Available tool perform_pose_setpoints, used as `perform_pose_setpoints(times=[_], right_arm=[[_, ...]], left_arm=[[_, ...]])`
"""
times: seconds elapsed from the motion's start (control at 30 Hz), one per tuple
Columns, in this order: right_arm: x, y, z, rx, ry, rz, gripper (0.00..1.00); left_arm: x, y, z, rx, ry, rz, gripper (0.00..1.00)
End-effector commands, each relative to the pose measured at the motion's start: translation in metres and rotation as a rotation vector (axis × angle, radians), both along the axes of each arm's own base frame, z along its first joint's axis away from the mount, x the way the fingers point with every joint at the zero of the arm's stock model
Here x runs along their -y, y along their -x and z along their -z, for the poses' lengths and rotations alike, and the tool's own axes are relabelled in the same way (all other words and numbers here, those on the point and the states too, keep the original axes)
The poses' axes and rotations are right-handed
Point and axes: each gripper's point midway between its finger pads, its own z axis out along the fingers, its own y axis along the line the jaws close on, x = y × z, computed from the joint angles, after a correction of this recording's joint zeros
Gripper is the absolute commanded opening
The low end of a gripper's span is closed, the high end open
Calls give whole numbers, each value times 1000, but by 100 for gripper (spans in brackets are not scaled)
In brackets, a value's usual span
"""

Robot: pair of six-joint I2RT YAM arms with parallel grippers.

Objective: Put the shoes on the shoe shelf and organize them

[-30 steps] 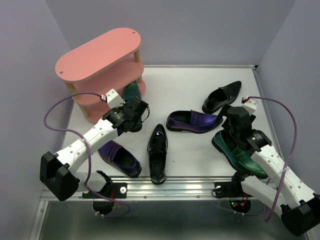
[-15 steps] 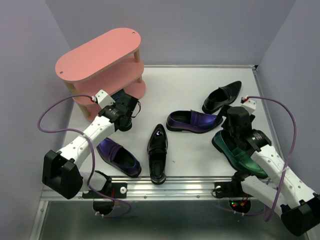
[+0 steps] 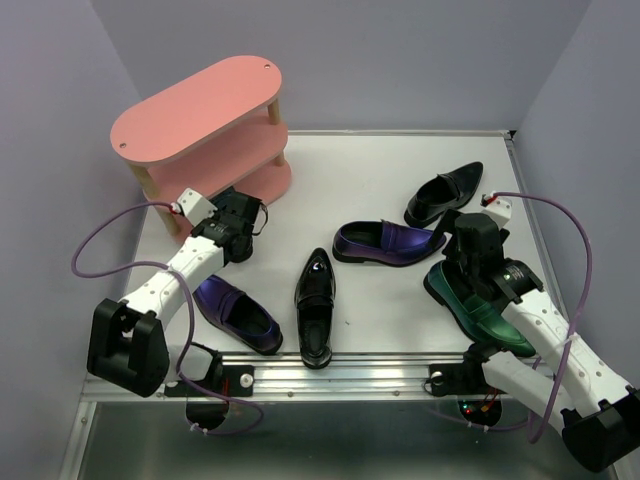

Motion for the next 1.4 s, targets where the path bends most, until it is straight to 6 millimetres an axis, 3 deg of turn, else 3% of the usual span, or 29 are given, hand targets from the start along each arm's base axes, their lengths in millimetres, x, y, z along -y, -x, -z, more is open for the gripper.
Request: perform_pose_setpoints(times=[0.0, 0.47, 0.87, 0.93, 0.97, 1.03, 1.1, 1.37], right_arm=[[-5, -5, -10, 47, -18, -13, 100], [-5, -7, -6, 32, -11, -15, 100], [-6, -6, -7, 35, -12, -17, 100], [-6, -7, -8, 35, -12, -19, 100], [-6, -7, -9, 37, -13, -23, 100], [-7, -7, -10, 38, -13, -25, 100], [-7, -7, -11, 39, -13, -25, 100], [-7, -5, -11, 43, -22, -30, 100]], left_arm=[[-21, -25, -34, 197, -8, -102, 0], [-39, -52, -31, 245, 30, -91, 0], [-50, -53, -6, 215, 74, -155, 0], [-49, -52, 2, 180, 82, -167, 8], [-48, -51, 6, 160, 85, -174, 27], [-46, -51, 9, 145, 94, -162, 56], [-44, -52, 9, 142, 100, -151, 72], [-33, -45, -6, 124, 98, -49, 76]])
